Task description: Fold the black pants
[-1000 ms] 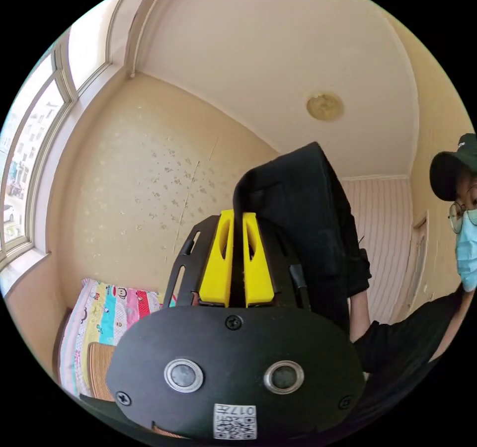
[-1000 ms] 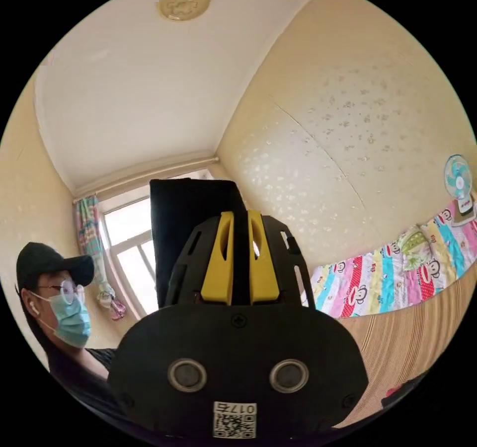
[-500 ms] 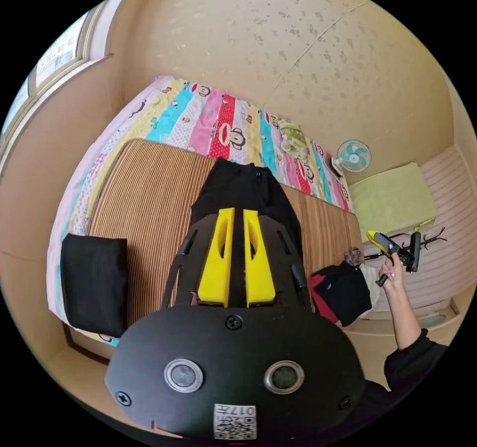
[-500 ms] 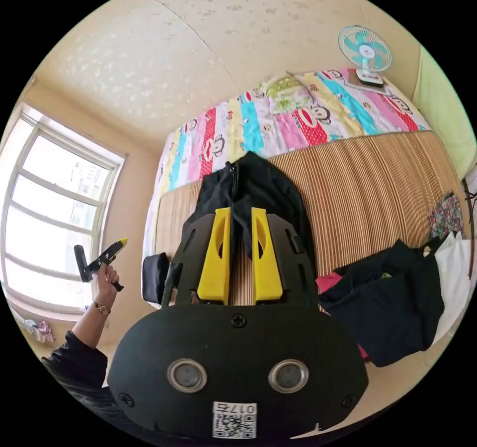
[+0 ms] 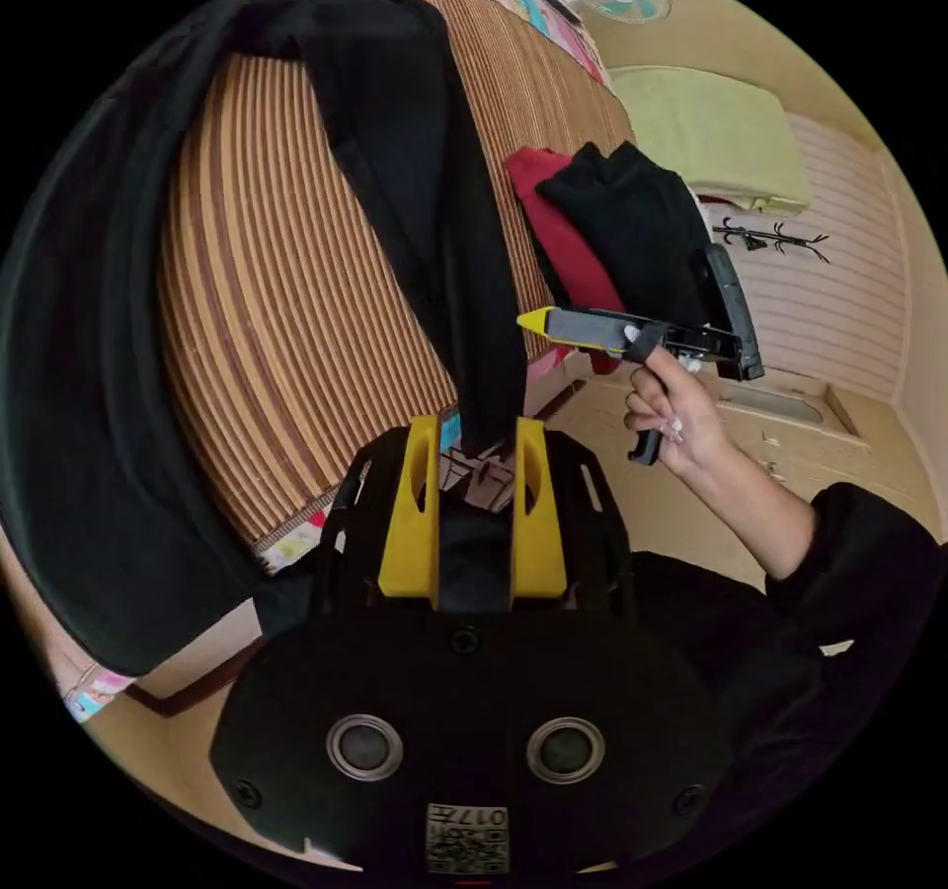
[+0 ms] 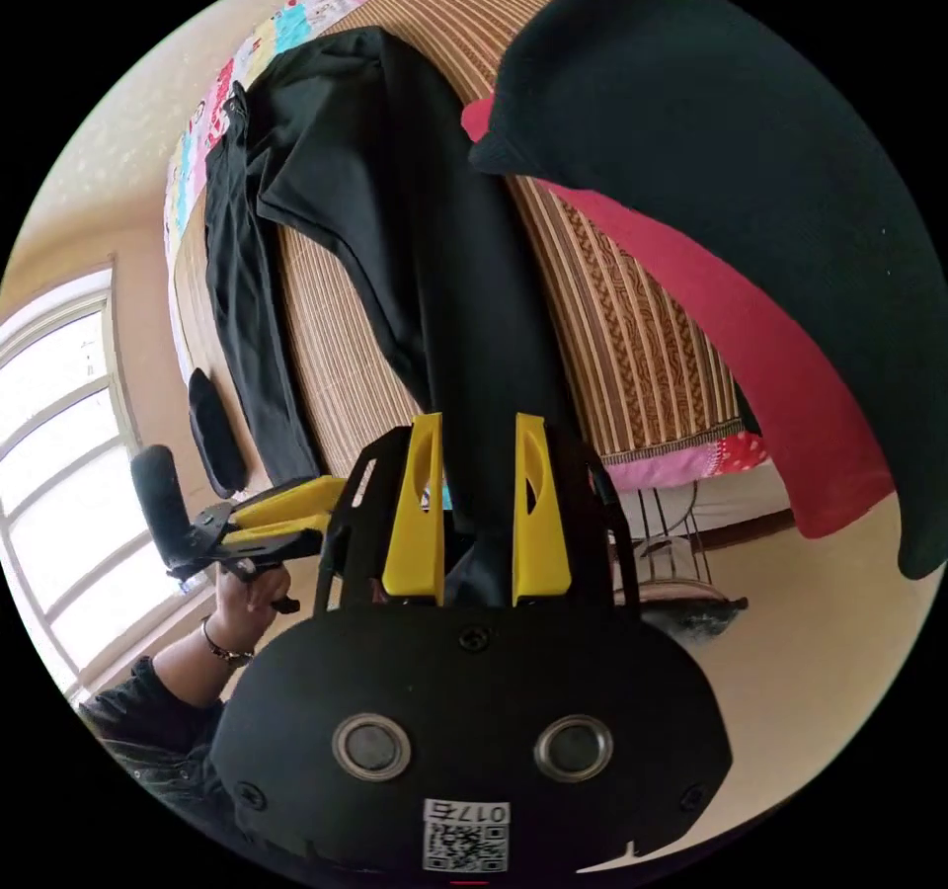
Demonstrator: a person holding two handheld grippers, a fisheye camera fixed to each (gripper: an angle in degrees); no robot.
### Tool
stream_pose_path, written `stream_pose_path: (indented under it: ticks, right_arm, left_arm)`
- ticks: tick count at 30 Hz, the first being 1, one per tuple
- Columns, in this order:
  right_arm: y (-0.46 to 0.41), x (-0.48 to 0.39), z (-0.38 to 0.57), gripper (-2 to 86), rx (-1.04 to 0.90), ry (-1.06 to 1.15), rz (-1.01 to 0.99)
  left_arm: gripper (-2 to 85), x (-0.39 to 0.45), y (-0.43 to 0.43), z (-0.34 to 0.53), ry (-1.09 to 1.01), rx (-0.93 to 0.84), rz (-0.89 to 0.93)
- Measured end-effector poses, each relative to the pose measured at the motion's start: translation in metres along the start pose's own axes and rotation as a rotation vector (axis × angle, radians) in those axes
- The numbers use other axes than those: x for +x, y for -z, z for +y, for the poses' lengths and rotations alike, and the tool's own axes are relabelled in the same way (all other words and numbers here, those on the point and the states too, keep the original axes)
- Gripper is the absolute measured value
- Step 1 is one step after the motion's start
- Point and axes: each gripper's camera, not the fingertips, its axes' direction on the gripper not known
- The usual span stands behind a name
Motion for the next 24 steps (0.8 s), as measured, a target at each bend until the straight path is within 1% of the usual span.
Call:
stream_pose_path:
  ticks: [2,3,4,7,9,11,12,14,15,17,20,22,24]
  right_arm:
    - [0.014,0.009,0.001,11.1,0.021,0.010,-0.047]
    - [0.019,0.010,0.000,11.2,0.026,0.022,-0.050]
    - [0.030,0.010,-0.003,11.4,0.035,0.055,-0.056]
    - [0.059,0.004,-0.019,11.6,0.032,0.173,-0.085]
    - [0.080,-0.002,-0.035,11.6,0.062,0.231,-0.082]
    - [0.106,-0.016,-0.069,11.9,0.132,0.302,-0.092]
    - [0.112,-0.021,-0.080,12.0,0.148,0.315,-0.100]
    - [0.125,-0.043,-0.137,12.8,0.204,0.355,-0.122]
    - [0.125,-0.051,-0.153,13.0,0.215,0.368,-0.114]
    - [0.118,-0.077,-0.219,13.8,0.255,0.341,-0.025]
    - [0.099,-0.102,-0.291,14.8,0.286,0.299,-0.015]
    - [0.077,-0.113,-0.328,15.4,0.250,0.275,-0.003]
    - [0.051,-0.124,-0.355,14.7,0.189,0.248,0.065]
  left_arm:
    - [10.5,0.004,-0.040,-0.012,-0.008,-0.092,-0.055]
    - [10.3,0.002,-0.048,-0.014,0.000,-0.109,-0.066]
    - [7.7,-0.004,-0.060,-0.015,0.028,-0.135,-0.084]
    - [2.9,-0.014,-0.054,-0.001,0.095,-0.091,-0.050]
    - [1.0,-0.010,-0.032,0.015,0.077,-0.028,0.037]
    - [-0.1,0.010,0.018,0.041,0.028,0.083,0.131]
    - [-0.3,0.018,0.034,0.048,0.007,0.114,0.134]
    - [-0.5,0.049,0.095,0.076,-0.072,0.221,0.129]
    - [-0.5,0.056,0.108,0.082,-0.088,0.244,0.132]
    - [-0.5,0.075,0.155,0.105,-0.134,0.321,0.136]
    - [-0.5,0.081,0.195,0.132,-0.141,0.377,0.104]
    - [-0.5,0.075,0.212,0.147,-0.113,0.404,0.107]
    - [-0.5,0.064,0.225,0.162,-0.063,0.429,0.140]
